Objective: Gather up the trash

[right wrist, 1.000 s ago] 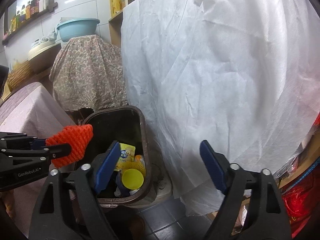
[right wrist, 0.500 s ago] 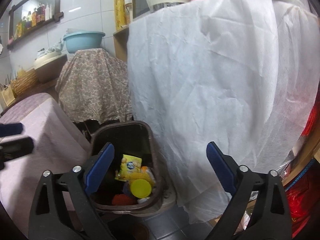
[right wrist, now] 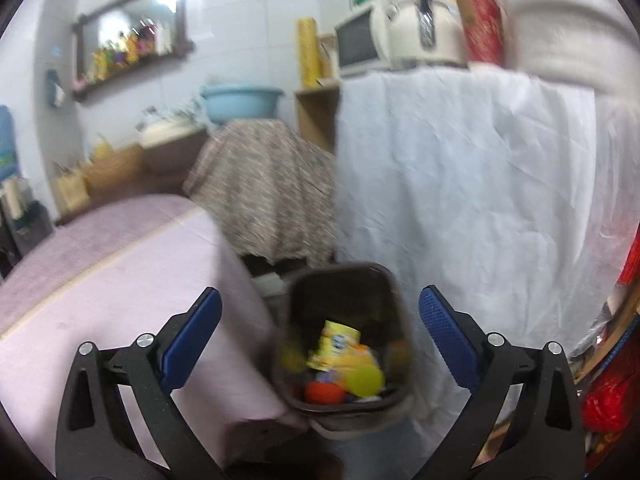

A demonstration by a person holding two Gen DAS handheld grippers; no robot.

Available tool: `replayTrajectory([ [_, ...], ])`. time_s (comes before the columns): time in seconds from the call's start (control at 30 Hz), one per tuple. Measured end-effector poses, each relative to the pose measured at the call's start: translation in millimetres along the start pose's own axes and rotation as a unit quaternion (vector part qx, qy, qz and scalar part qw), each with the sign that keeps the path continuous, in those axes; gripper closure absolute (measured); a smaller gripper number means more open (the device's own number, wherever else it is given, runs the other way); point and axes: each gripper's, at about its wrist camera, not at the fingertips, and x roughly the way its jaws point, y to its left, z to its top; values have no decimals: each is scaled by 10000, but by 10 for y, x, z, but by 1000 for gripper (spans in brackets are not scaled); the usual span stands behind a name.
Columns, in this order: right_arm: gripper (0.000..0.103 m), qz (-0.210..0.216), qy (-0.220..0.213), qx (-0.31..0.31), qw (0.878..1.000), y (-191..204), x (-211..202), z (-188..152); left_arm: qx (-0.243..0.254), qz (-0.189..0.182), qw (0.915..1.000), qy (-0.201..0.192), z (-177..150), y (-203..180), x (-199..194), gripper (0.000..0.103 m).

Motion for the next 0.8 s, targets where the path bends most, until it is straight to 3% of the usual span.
replayTrajectory([
  [0.1,6,314,-247,51,9992,266,-243,43,-69,488,9974,-525,-141,146,-358,6],
  [0.2,6,568,-493,-12,9972,498,-497,47,-98,841,9938,-715,-241,218,-610,5],
  [0.3,6,927,-551,-72,9941,719,-697,9,-344,941,9916,-815,-307,301,-798,5],
  [0.47,6,1133,-613,-262,9913,1020,-997,-176,-665,1597,9780,-1162,-491,396,-1156,5],
  [0.7,6,1296,-852,-710,9853,1373,-1419,-468,-793,2202,9657,-1126,-709,425,-1422,6],
  [0.8,6,1255,-1095,-954,9814,1520,-1584,-511,-1059,2203,9629,-1143,-815,517,-1536,6],
])
